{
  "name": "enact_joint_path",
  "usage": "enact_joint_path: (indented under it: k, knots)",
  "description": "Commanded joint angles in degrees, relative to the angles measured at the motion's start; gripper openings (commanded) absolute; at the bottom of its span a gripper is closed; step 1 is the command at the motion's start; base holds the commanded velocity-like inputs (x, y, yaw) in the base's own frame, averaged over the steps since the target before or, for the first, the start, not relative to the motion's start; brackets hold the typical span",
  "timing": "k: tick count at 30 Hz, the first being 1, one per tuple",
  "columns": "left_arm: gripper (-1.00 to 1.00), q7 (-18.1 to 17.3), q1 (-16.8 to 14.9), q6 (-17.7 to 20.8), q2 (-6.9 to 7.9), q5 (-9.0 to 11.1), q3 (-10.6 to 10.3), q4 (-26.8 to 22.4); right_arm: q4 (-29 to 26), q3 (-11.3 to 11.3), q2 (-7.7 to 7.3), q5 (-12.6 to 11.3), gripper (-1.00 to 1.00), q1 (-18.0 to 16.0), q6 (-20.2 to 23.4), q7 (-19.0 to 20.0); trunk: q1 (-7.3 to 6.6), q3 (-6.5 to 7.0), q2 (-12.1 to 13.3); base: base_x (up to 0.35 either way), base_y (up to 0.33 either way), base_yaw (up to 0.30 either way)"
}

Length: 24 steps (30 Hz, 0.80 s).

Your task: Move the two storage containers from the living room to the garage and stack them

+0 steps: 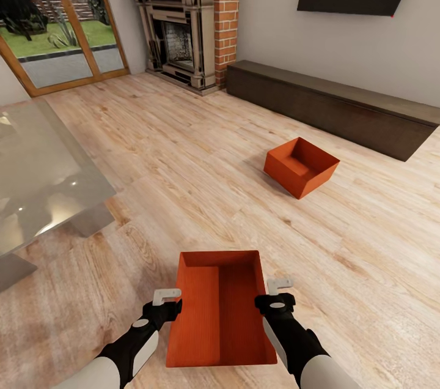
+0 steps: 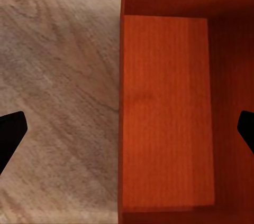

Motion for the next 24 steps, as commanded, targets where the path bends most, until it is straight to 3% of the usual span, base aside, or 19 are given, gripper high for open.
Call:
enact_joint_path:
  k: [1,24]
  knots:
    - [1.00,0.3,0.0,-0.2,0.03,0.5,-0.5,0.1,0.0,0.2,0.00,0.3,1.00,0.0,0.5,-0.2,-0.01,-0.04,0.0,0.000,0.000,0.000]
    - [1.00,0.4,-0.1,-0.2,0.04,0.6,-0.5,0.1,0.8,0.3,0.00,0.3,1.00,0.0,0.4,-0.2,-0.01,-0.04,0.0,0.000,0.000,0.000]
